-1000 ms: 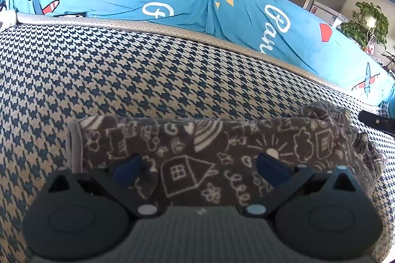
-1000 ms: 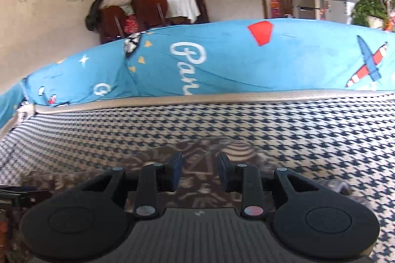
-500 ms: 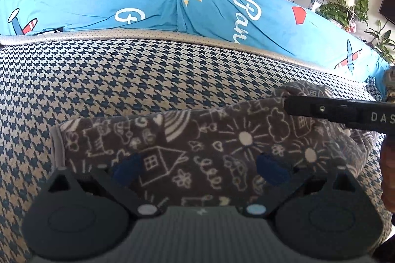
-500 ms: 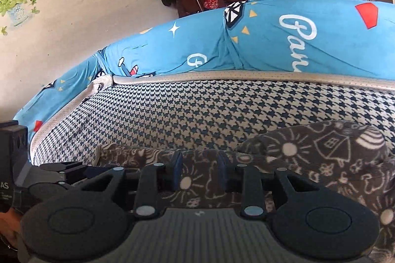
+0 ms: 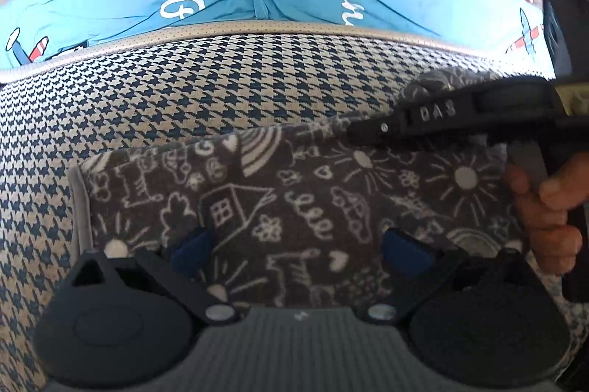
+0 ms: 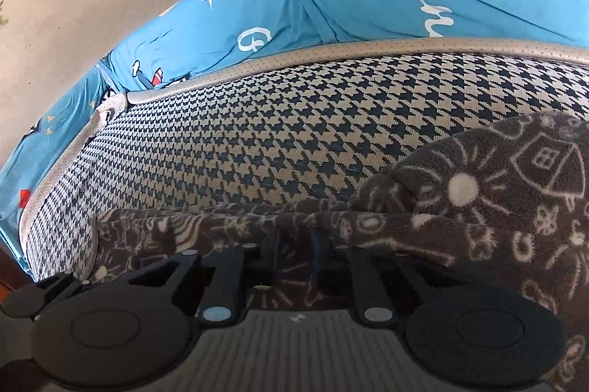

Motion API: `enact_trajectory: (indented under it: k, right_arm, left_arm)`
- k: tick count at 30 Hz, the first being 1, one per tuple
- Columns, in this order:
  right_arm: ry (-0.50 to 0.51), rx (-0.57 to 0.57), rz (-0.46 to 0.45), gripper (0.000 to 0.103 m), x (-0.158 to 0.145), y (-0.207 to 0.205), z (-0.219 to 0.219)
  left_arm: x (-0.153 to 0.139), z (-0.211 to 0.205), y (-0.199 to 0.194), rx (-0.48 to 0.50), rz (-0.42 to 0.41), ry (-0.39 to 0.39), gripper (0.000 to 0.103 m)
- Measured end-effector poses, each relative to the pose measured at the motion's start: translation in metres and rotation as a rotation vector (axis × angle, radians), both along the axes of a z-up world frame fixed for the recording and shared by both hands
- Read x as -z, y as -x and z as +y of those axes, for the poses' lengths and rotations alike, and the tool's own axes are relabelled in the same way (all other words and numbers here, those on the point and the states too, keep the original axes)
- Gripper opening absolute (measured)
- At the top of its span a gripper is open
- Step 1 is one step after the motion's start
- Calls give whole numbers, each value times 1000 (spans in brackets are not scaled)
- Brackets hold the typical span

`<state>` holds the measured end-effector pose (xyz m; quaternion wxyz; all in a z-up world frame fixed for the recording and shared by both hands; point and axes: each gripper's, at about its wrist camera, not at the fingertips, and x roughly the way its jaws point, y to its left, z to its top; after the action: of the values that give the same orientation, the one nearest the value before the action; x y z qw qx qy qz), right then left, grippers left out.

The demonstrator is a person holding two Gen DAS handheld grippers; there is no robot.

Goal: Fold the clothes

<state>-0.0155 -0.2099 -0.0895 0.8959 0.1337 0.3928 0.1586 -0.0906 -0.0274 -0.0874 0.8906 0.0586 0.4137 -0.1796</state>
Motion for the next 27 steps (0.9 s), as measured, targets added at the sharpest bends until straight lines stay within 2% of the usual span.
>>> enact_trajectory:
  k: [3, 6, 11, 27]
  right_arm:
    - [-18, 22, 19, 6, 3, -4, -6]
    - [-43, 47, 41, 0, 7, -9, -12]
    - [-32, 57, 41, 0, 8, -11, -13]
    - [7, 52, -3, 0, 9, -4, -4]
  left_arm:
    - [4, -9, 6, 24, -16, -65, 103]
    - [6, -13, 8, 30, -24, -87, 103]
    - [7, -11, 9, 24, -30, -79, 103]
    - [15, -6, 26, 13, -133, -53, 103]
